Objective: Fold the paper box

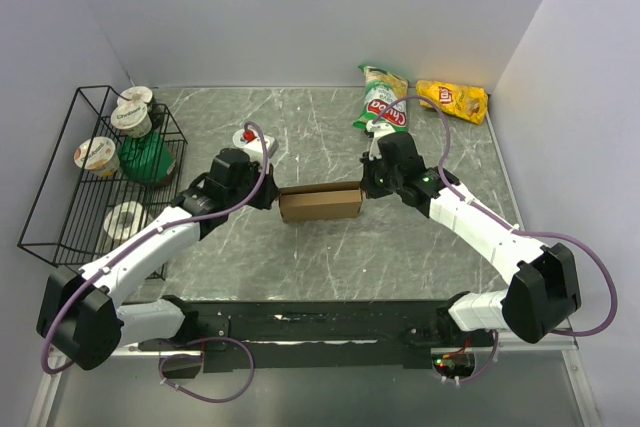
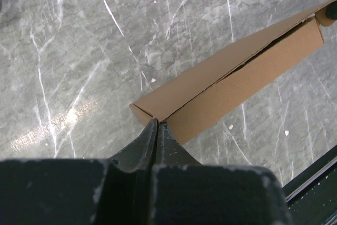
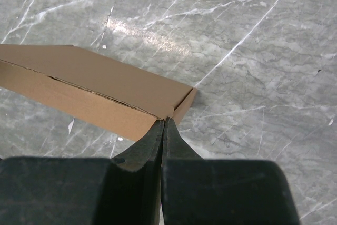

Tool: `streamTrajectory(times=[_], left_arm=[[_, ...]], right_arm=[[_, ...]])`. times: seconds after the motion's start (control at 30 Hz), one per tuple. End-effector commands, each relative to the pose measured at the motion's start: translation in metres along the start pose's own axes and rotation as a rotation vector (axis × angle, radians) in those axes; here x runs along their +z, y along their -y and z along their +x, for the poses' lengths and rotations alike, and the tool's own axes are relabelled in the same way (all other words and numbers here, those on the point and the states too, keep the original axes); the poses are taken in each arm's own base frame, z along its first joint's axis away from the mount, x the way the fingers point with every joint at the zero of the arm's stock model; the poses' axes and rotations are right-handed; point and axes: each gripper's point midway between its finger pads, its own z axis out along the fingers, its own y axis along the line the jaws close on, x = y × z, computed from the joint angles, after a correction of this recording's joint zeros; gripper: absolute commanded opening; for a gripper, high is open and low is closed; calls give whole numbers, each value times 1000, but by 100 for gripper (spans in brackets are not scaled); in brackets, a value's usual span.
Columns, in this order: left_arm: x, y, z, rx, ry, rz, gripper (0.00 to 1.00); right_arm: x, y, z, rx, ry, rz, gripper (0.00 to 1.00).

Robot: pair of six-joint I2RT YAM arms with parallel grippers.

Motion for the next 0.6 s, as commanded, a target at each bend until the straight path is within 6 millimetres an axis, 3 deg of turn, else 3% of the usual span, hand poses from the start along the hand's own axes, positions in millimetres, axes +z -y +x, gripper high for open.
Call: streamTrajectory(times=[0.0,0.57], left_arm=[[3,0,-9,-58,37,-31,1],[3,-1,-2,-158,108,-98,1]], right_arm=[[-11,-11,-25,4,86,-23,0],[-5,-15,-20,2,75,-26,0]])
